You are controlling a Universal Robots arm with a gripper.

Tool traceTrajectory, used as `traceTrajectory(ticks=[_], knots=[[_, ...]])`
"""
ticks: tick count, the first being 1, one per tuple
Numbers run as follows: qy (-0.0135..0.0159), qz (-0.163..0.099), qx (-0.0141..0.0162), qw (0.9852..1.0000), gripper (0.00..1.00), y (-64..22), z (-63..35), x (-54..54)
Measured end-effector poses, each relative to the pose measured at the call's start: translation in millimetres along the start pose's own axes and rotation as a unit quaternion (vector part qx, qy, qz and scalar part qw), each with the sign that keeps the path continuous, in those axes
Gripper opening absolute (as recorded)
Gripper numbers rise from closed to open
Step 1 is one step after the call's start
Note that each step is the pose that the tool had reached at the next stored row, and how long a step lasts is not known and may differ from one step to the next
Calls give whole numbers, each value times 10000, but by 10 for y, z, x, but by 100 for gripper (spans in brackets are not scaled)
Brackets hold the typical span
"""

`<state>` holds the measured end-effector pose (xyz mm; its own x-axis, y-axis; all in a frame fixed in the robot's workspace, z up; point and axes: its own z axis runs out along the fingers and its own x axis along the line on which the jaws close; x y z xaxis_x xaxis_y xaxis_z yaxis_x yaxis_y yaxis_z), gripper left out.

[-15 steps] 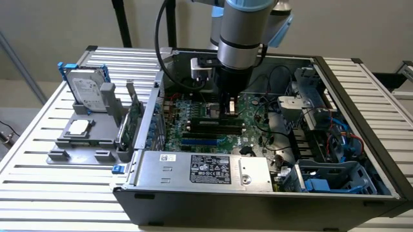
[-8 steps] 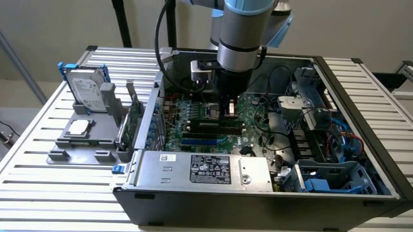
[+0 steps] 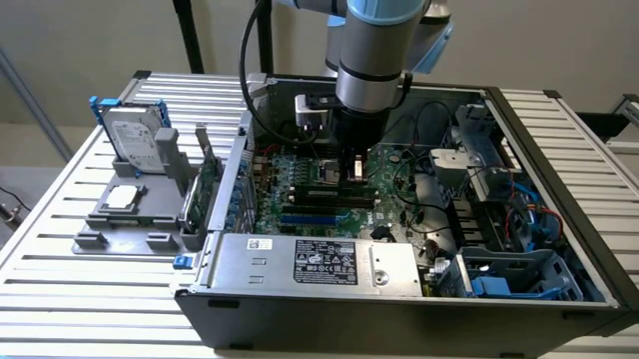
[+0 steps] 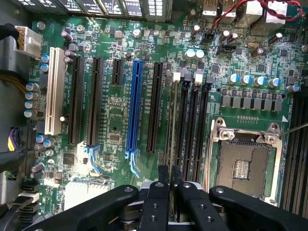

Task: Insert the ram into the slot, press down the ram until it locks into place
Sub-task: 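Insert the ram into the slot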

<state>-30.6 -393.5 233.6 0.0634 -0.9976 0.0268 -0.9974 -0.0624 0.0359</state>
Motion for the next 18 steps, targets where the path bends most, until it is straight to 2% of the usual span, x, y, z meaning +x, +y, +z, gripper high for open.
traceTrajectory(ticks=[18], knots=[[-4, 111, -2, 9999, 13, 6, 27, -2]])
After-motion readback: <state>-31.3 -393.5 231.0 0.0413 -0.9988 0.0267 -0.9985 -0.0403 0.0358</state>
